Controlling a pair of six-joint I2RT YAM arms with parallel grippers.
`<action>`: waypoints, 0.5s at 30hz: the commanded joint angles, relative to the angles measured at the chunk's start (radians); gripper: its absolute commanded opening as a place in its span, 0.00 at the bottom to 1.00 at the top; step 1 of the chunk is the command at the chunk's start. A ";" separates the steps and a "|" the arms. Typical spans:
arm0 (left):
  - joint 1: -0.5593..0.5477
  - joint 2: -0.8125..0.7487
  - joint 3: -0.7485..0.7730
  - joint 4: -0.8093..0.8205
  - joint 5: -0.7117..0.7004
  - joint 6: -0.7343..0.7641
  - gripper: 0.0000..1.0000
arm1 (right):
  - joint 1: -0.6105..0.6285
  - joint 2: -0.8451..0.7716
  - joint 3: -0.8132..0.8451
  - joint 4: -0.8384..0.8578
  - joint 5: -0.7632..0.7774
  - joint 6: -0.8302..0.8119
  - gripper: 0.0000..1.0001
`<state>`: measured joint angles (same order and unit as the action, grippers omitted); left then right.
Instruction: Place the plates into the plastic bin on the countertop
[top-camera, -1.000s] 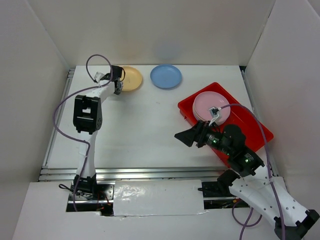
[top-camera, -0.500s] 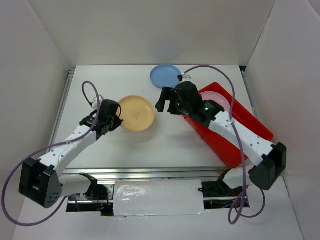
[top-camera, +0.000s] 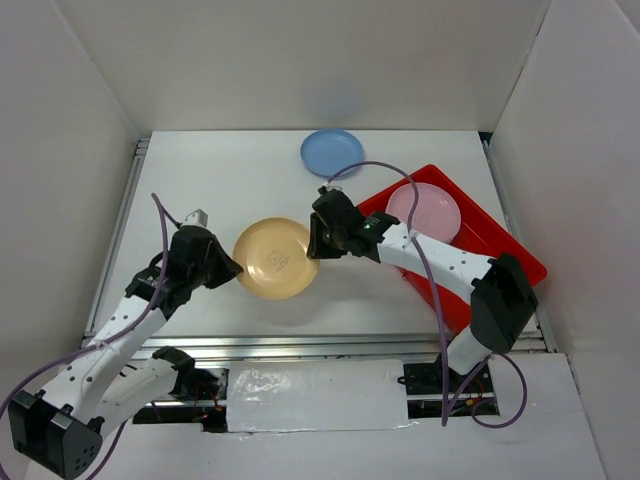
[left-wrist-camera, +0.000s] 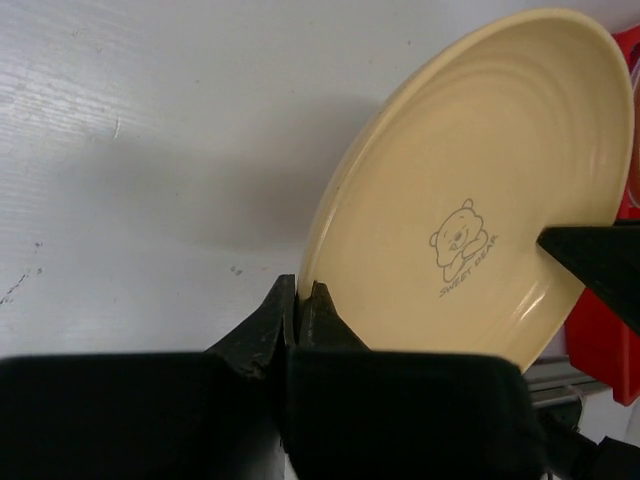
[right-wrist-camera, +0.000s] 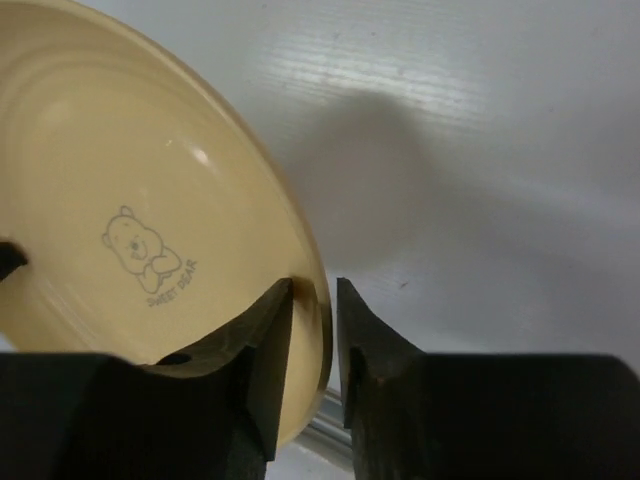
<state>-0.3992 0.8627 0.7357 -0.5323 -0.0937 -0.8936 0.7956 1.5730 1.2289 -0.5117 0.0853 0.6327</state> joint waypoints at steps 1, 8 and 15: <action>0.039 -0.036 0.001 0.032 0.078 0.016 0.00 | 0.010 -0.028 -0.023 0.039 -0.001 0.022 0.27; 0.118 -0.126 0.082 -0.144 -0.016 0.031 0.99 | -0.111 -0.097 -0.017 -0.057 0.125 0.062 0.00; 0.114 -0.271 0.131 -0.268 -0.167 0.113 0.99 | -0.707 -0.297 -0.258 0.074 -0.134 0.075 0.00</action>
<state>-0.2836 0.6113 0.8410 -0.7288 -0.1837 -0.8356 0.2729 1.3926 1.0294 -0.4915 0.0608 0.6861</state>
